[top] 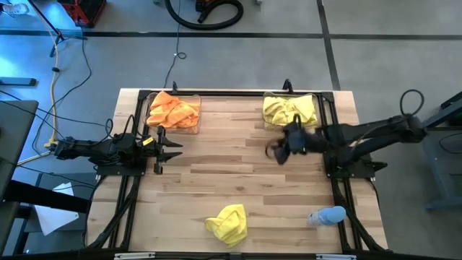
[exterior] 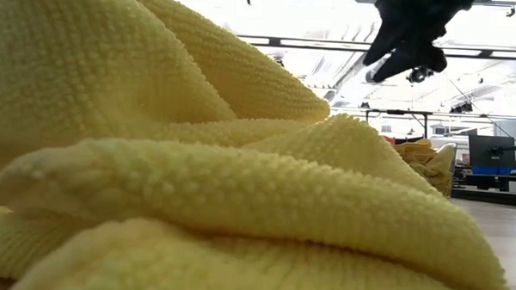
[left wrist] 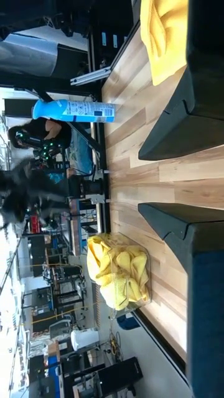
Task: Sort microfiber towel by color & place in baskets
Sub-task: Put the yellow microfiber cloth into the right transparent bin
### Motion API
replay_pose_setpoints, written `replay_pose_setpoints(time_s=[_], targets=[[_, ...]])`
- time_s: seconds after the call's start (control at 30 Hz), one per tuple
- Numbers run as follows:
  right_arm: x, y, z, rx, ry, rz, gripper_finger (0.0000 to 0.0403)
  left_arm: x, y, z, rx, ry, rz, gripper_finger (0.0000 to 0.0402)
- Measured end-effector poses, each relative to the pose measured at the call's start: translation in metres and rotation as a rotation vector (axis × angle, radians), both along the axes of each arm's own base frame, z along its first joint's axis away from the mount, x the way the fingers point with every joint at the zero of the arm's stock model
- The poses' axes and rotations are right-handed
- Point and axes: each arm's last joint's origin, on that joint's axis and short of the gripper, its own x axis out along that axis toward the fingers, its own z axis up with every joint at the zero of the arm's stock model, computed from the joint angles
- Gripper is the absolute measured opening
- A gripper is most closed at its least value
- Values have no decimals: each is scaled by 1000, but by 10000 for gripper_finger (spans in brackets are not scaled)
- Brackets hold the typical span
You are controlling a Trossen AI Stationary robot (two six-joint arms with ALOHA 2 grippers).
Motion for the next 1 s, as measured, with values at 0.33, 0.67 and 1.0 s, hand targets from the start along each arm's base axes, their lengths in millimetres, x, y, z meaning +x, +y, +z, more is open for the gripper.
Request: replay_pose_setpoints(time_s=[0.33, 0.67, 1.0], targets=[[28, 62, -36, -63, 139, 415, 181, 0, 0, 0, 0, 0, 0, 108], [72, 117, -77, -212, 4, 701, 181, 0, 0, 0, 0, 0, 0, 108], [128, 172, -79, -294, 147, 895, 181, 0, 0, 0, 0, -1, 0, 108]])
